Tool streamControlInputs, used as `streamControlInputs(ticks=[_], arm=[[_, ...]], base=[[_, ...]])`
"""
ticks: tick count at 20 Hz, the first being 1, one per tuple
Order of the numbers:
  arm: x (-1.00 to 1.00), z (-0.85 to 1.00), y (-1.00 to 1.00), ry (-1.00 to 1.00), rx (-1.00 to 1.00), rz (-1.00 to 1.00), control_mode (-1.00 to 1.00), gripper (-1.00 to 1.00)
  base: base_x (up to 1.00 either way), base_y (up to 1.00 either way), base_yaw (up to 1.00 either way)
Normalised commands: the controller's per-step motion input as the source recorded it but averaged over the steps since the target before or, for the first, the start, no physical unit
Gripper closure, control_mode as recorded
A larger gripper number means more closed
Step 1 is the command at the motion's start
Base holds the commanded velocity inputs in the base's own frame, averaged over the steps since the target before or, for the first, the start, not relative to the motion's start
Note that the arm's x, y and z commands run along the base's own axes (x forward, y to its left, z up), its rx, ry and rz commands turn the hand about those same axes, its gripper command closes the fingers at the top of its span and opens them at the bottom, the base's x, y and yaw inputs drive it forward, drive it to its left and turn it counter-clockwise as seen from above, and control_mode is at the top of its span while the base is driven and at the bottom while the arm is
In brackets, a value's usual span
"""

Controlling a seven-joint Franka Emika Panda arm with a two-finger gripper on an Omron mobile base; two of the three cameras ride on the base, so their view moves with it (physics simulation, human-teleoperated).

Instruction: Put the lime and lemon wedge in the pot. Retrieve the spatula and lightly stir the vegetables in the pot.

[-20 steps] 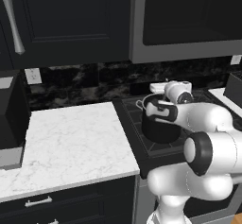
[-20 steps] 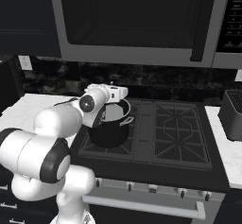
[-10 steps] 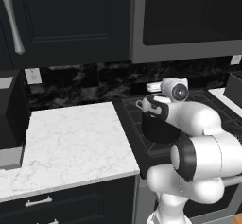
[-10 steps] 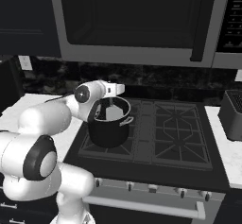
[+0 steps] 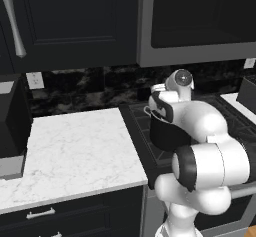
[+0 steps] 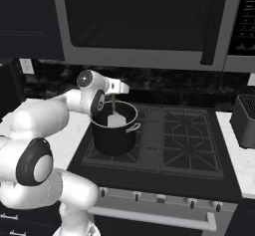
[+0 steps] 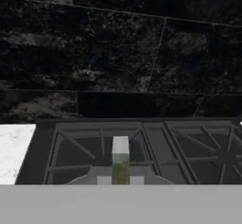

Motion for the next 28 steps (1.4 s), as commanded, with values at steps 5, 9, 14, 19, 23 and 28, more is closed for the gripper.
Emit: streamControlInputs(ticks=[5, 9, 14, 19, 23, 28], arm=[[0.5, -0.82, 0.0, -0.01, 0.0, 0.0, -1.0, 1.0], [0.38, -0.91, 0.0, -0.08, 0.0, 0.0, -1.0, 1.0], [0.03, -0.43, 0.0, -0.28, 0.01, 0.0, -1.0, 1.0], [-0.13, 0.0, 0.0, -0.4, 0.04, 0.0, -1.0, 1.0], [-0.32, 0.08, -0.01, -0.3, 0.07, 0.0, -1.0, 1.0], [-0.3, 0.0, -0.14, -0.04, 0.07, -0.01, -1.0, 1.0]], base=[[0.0, 0.0, 0.0], [0.0, 0.0, 0.0], [0.0, 0.0, 0.0], [0.0, 0.0, 0.0], [0.0, 0.0, 0.0], [0.0, 0.0, 0.0]])
